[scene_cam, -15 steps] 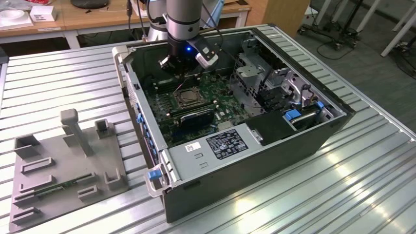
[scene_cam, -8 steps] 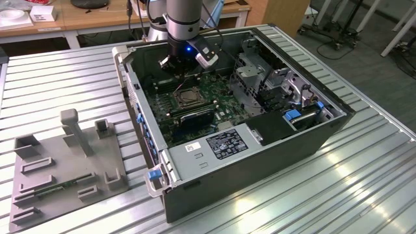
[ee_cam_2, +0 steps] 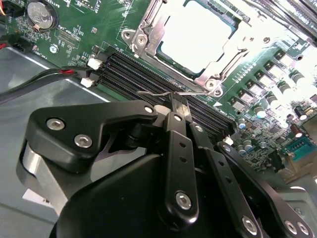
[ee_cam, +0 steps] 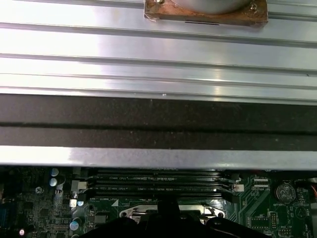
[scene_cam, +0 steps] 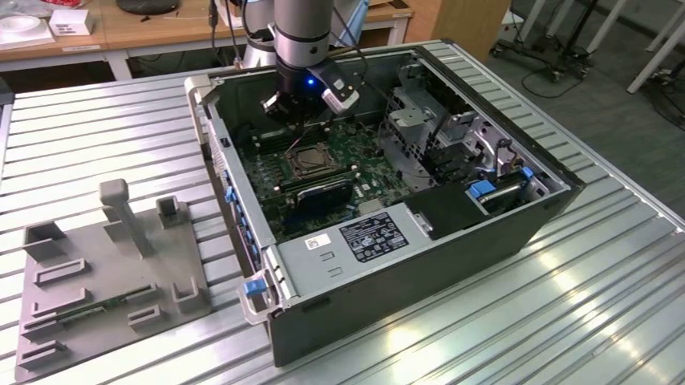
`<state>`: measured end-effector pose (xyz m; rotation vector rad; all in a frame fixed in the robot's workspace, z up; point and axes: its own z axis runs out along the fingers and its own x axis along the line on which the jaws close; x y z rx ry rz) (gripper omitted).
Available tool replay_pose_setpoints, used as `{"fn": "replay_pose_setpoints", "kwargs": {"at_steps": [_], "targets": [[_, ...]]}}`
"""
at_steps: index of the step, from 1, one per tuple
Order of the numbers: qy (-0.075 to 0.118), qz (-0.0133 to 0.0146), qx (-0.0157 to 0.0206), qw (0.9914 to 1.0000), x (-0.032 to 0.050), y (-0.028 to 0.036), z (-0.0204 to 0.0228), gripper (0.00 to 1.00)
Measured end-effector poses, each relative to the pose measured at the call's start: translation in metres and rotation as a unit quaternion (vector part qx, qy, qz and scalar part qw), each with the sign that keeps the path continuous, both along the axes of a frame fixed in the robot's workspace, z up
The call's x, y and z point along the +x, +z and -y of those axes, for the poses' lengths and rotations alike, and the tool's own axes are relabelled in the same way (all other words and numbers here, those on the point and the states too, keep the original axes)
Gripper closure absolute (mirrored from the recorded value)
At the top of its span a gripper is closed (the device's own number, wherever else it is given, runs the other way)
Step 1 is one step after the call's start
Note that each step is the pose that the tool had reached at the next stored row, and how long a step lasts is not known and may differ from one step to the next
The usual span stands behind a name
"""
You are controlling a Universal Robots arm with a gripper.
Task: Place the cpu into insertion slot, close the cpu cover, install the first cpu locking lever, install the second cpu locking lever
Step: 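Install the first cpu locking lever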
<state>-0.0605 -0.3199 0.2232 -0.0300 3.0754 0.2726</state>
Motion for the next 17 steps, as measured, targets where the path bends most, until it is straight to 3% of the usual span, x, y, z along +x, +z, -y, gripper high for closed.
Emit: {"fn": "replay_pose_setpoints", "kwargs": {"at_steps": [4, 17], "targets": [[0.0, 0.0, -0.0003, 1.0, 0.0, -0.0037, 0.0, 0.89], [0.0, -0.0001, -0.0003, 1.0, 0.0057, -0.0051, 0.0, 0.89]]}}
